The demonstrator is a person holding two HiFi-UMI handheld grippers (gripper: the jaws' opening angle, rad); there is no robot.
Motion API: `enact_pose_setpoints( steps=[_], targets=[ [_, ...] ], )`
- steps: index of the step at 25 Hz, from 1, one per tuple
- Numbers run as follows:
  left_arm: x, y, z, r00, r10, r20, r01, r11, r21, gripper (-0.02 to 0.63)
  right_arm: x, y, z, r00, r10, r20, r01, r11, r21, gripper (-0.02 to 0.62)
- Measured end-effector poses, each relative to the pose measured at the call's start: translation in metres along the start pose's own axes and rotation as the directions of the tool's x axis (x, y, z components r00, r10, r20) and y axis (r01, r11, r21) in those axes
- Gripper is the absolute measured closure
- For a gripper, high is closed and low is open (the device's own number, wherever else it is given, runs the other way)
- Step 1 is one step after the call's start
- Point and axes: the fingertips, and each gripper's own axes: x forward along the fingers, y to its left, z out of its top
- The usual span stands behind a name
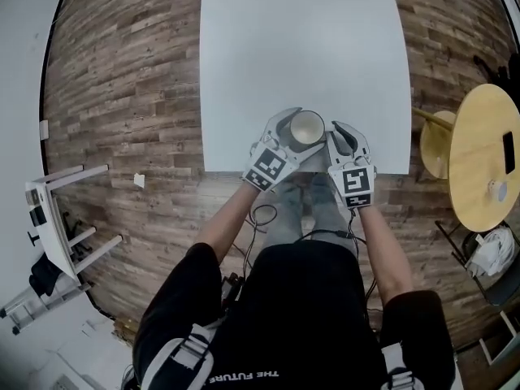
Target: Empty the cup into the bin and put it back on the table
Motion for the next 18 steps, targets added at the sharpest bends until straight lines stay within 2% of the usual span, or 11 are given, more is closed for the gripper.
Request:
enact_pose_setpoints(
  steps=[8, 14, 18],
  targets=[
    [0.004, 0.002, -0.006, 0.999, -0.008, 0.037, 0.007, 0.999, 0.036, 0.215, 0.003, -0.002, -0.003, 0.999, -0.039, -0.01, 0.039, 0.997, -0.061, 0.54],
    [0.019, 0.002, 0.001, 0.999, -0.025, 0.045, 0.023, 0.999, 0.042, 0.215, 0.003, -0.017, -0.005, 0.997, -0.069, -0.028, 0.068, 0.997, -0.048, 0.54],
    [0.017, 0.002, 0.004, 0.999, 0.001, 0.04, -0.004, 0.998, 0.069, 0.215, 0.002, -0.017, -0.003, 0.997, -0.062, -0.037, 0.061, 0.998, -0.034, 0.54]
  ],
)
